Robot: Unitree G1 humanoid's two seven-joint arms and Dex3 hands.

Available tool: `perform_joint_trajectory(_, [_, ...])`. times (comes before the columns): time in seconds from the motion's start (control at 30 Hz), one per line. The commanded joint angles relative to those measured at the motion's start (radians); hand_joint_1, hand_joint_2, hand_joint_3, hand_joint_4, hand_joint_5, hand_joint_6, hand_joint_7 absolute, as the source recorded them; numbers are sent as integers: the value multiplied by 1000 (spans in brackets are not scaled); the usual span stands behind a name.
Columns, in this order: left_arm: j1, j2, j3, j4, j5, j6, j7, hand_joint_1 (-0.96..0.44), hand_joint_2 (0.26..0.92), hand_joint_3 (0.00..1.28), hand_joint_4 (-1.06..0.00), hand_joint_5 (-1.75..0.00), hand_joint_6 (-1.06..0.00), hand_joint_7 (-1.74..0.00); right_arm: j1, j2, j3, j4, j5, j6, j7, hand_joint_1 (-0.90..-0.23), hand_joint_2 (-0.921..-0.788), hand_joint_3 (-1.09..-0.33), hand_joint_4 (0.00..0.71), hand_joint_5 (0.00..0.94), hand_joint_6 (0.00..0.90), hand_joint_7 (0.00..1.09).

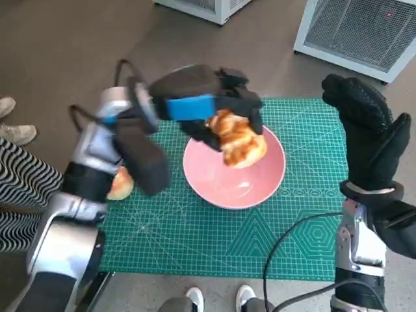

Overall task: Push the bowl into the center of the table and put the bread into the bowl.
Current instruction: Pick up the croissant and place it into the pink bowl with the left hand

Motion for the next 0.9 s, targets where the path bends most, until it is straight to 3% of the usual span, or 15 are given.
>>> perform_joint_trajectory(0.03, [-67,-54,-47,106,76,2,63,0,921,77,-644,-1130,-651,-1217,35,3,2,-4,-1,10,1,-688,-921,-701,144,0,56,506])
perform_joint_trajectory(0.2, [-95,-89,-96,188,158,0,136,0,920,84,-638,-1154,-641,-1211,47,0,0,-22,-9,15,-8,-691,-921,-703,143,0,56,507])
perform_joint_trajectory(0.33, [-107,-113,-122,238,188,15,146,0,921,76,-639,-1317,-686,-997,57,-2,-2,-37,-13,25,-15,-695,-921,-705,147,2,59,510])
perform_joint_trajectory(0.43, [-111,-127,-143,273,212,23,157,2,920,89,-618,-1375,-686,-963,66,-3,-4,-51,-11,33,-19,-697,-921,-706,150,4,59,511])
perform_joint_trajectory(0.57, [-115,-136,-152,305,219,29,147,0,920,86,-655,-1313,-645,-1030,73,-5,-7,-63,-13,37,-23,-698,-921,-706,151,4,59,513])
perform_joint_trajectory(0.63, [-117,-142,-151,319,210,45,119,0,920,124,-627,-1273,-571,-1172,76,-6,-8,-67,-14,39,-25,-699,-921,-706,151,4,59,514])
perform_joint_trajectory(0.7, [-118,-145,-148,329,198,65,80,0,921,195,-520,-1319,-510,-1299,78,-7,-9,-69,-14,41,-25,-698,-921,-706,151,4,58,514])
perform_joint_trajectory(0.73, [-119,-146,-146,333,193,74,61,-5,874,192,-436,-978,-429,-1056,78,-8,-9,-70,-14,41,-26,-698,-921,-707,151,4,58,515])
perform_joint_trajectory(0.77, [-120,-142,-144,332,185,90,24,-7,862,183,-429,-814,-425,-922,78,-8,-10,-70,-14,41,-26,-698,-921,-707,151,3,58,515])
perform_joint_trajectory(0.8, [-120,-139,-143,330,180,103,-3,-17,826,148,-335,-524,-355,-660,79,-8,-10,-70,-14,42,-27,-698,-921,-707,151,3,57,515])
perform_joint_trajectory(0.87, [-120,-130,-132,320,160,134,-69,-36,786,93,-211,-214,-279,-339,79,-8,-10,-72,-16,42,-29,-698,-921,-708,151,3,57,516])
perform_joint_trajectory(0.9, [-120,-125,-123,312,144,149,-104,-41,778,84,-188,-171,-265,-291,79,-8,-10,-73,-19,42,-31,-698,-921,-708,151,3,57,517])
